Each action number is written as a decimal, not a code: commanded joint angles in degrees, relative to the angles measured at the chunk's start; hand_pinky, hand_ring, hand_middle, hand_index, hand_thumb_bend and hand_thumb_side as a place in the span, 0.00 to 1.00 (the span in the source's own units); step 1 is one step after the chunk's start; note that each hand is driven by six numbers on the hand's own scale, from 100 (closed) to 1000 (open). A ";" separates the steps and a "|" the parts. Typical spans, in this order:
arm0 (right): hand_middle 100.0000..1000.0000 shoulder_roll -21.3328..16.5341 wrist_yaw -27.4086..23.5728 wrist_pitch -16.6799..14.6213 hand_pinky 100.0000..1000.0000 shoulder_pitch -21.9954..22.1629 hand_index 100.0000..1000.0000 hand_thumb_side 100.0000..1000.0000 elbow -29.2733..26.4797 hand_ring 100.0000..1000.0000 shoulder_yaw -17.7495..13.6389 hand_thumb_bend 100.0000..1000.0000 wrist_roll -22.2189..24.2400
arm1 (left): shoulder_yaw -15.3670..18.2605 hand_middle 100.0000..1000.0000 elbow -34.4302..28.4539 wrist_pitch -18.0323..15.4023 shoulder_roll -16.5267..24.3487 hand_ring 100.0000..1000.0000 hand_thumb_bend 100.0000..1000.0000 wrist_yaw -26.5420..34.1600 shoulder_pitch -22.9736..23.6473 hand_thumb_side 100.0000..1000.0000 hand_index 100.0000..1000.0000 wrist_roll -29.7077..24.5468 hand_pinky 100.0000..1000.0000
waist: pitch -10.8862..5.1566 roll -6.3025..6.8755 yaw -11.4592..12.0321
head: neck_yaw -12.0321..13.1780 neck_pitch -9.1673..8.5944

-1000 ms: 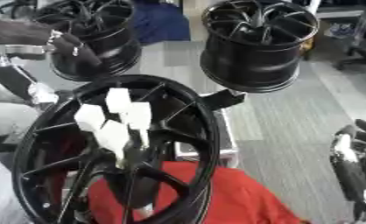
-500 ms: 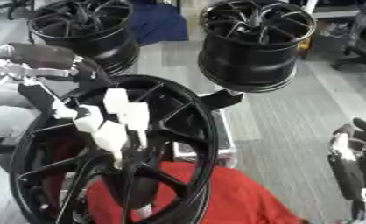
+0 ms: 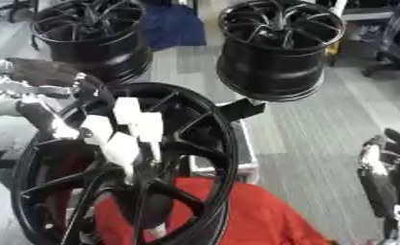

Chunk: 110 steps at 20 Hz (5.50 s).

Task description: Pull the pin out of the wheel hub.

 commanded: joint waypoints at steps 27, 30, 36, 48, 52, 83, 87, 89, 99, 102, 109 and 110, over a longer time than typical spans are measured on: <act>0.56 -0.99 -0.14 -0.10 0.47 -0.29 0.77 0.44 -1.37 0.55 0.12 0.00 0.20 | -1.27 0.61 1.55 -17.20 -0.08 0.43 0.12 3.00 1.06 0.57 0.85 -16.41 0.45 | -0.47 -0.14 -0.03 | 0.11 -0.15; 0.56 -0.97 -0.15 -0.09 0.47 -0.31 0.77 0.44 -1.37 0.55 0.09 0.00 0.14 | -1.18 0.56 1.16 -16.93 -0.11 0.41 0.10 3.89 1.47 0.52 0.81 -16.41 0.44 | -0.47 -0.16 -0.04 | 0.13 -0.15; 0.55 -0.97 -0.16 -0.04 0.47 -0.29 0.78 0.44 -1.37 0.55 0.10 0.00 0.12 | -0.16 0.46 0.27 -15.36 0.25 0.37 0.00 6.79 2.03 0.27 0.69 -16.41 0.40 | -0.50 -0.19 0.02 | 0.07 -0.15; 0.55 -1.01 -0.13 0.02 0.47 -0.10 0.78 0.45 -1.37 0.55 0.04 0.00 0.07 | 4.81 0.43 -5.27 -9.02 3.64 0.34 0.00 20.81 -0.61 0.21 0.66 -16.41 0.40 | -0.74 -0.12 0.15 | -0.18 -0.15; 0.55 -1.03 -0.05 0.05 0.47 -0.02 0.78 0.45 -1.37 0.55 -0.11 0.00 -0.09 | 9.27 0.43 -6.71 -6.16 7.02 0.35 0.00 25.54 -1.15 0.20 0.67 -16.41 0.41 | -0.85 0.07 0.35 | -0.43 -0.15; 0.55 -0.26 -0.11 0.29 0.47 0.60 0.78 0.45 -1.37 0.55 -0.59 0.00 -0.89 | 34.17 0.64 16.20 -1.01 7.77 0.45 0.00 14.22 20.13 0.57 0.84 2.32 0.49 | -0.32 -0.63 2.41 | -1.94 -0.15; 0.55 0.05 -0.20 0.25 0.47 0.41 0.78 0.46 -1.37 0.55 -0.61 0.00 -0.91 | 37.08 0.59 4.33 3.24 0.98 0.42 0.00 31.83 24.48 0.56 0.82 3.58 0.47 | -0.09 -0.93 2.67 | -2.10 -0.15; 0.55 0.24 -0.27 0.20 0.47 0.22 0.78 0.45 -1.37 0.55 -0.65 0.00 -0.95 | 38.52 0.58 -1.91 7.42 -3.41 0.42 0.00 37.52 27.15 0.55 0.82 5.70 0.47 | 0.07 -1.15 2.67 | -2.22 -0.15; 0.55 0.90 -0.49 0.16 0.47 -0.12 0.78 0.45 -1.37 0.55 -0.70 0.00 -0.92 | 40.54 0.56 -20.34 25.03 -23.90 0.42 0.00 41.69 34.52 0.73 0.81 17.01 0.47 | 0.37 -2.11 3.31 | -1.78 -0.15; 0.55 1.00 -0.43 0.14 0.47 -0.18 0.78 0.45 -1.37 0.55 -0.84 0.00 -0.97 | 40.89 0.56 -21.27 27.75 -27.95 0.42 0.00 40.01 35.45 0.77 0.81 18.52 0.47 | 0.28 -2.22 3.34 | -1.81 -0.15; 0.55 0.98 -0.32 0.17 0.47 -0.22 0.78 0.45 -1.37 0.55 -0.84 0.00 -0.95 | 41.20 0.55 -21.39 30.73 -31.64 0.42 0.00 37.38 36.74 0.82 0.81 21.80 0.47 | 0.30 -2.21 3.48 | -1.72 -0.15; 0.55 0.98 -0.29 0.19 0.47 -0.24 0.78 0.45 -1.37 0.55 -0.87 0.00 -0.97 | 41.13 0.55 -21.38 30.90 -31.81 0.42 0.00 37.08 36.79 0.82 0.81 22.09 0.47 | 0.32 -2.22 3.50 | -1.75 -0.15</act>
